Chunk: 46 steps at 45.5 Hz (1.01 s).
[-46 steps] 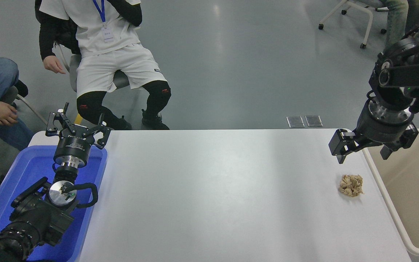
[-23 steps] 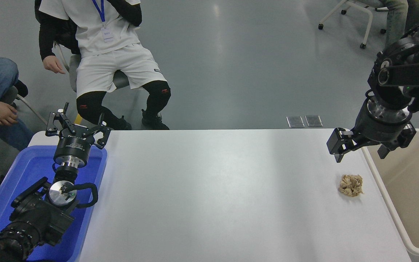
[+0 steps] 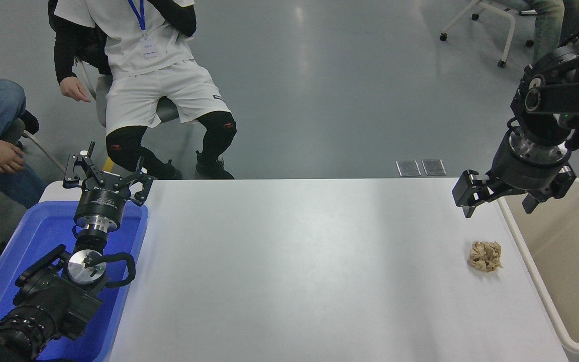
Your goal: Pick up paper ball place in dustbin
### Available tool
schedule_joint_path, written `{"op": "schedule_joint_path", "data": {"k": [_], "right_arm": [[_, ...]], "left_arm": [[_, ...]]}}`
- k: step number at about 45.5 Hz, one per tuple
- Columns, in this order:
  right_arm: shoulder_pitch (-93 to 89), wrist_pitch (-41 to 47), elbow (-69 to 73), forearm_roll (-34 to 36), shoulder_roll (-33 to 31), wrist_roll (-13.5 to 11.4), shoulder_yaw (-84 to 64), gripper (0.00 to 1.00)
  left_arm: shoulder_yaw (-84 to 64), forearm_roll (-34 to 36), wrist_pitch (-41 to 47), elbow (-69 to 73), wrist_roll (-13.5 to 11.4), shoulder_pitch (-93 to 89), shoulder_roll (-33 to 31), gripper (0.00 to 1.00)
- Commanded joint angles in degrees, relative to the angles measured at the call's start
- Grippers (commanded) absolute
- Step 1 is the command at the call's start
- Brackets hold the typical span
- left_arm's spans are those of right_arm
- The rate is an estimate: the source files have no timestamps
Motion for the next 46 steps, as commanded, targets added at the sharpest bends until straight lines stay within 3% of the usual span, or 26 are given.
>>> {"op": "schedule_joint_path", "data": {"k": [1, 11, 24, 46], "right_arm": [[-4.1, -4.1, -3.3, -0.3, -1.0, 0.0, 0.7, 1.00], [-9.2, -10.8, -4.3, -2.5, -3.2, 0.0, 2.6, 1.00], [-24.0, -13.3, -9.4, -19.2, -8.1, -0.1, 15.5, 1.00], [-40.2, -14.5, -25.3, -20.1, -7.8, 0.1, 24.2, 1.00]], "left_arm": [[0.0, 0.0, -0.1, 0.0, 0.0, 0.0, 0.0, 0.99], [0.0, 0.0, -0.1, 0.0, 0.0, 0.0, 0.0, 0.99], [0.0, 0.1, -0.1, 0.0, 0.0, 0.0, 0.0, 0.99], [-0.1, -0.1, -0.1, 0.0, 0.0, 0.0, 0.0, 0.99]]}}
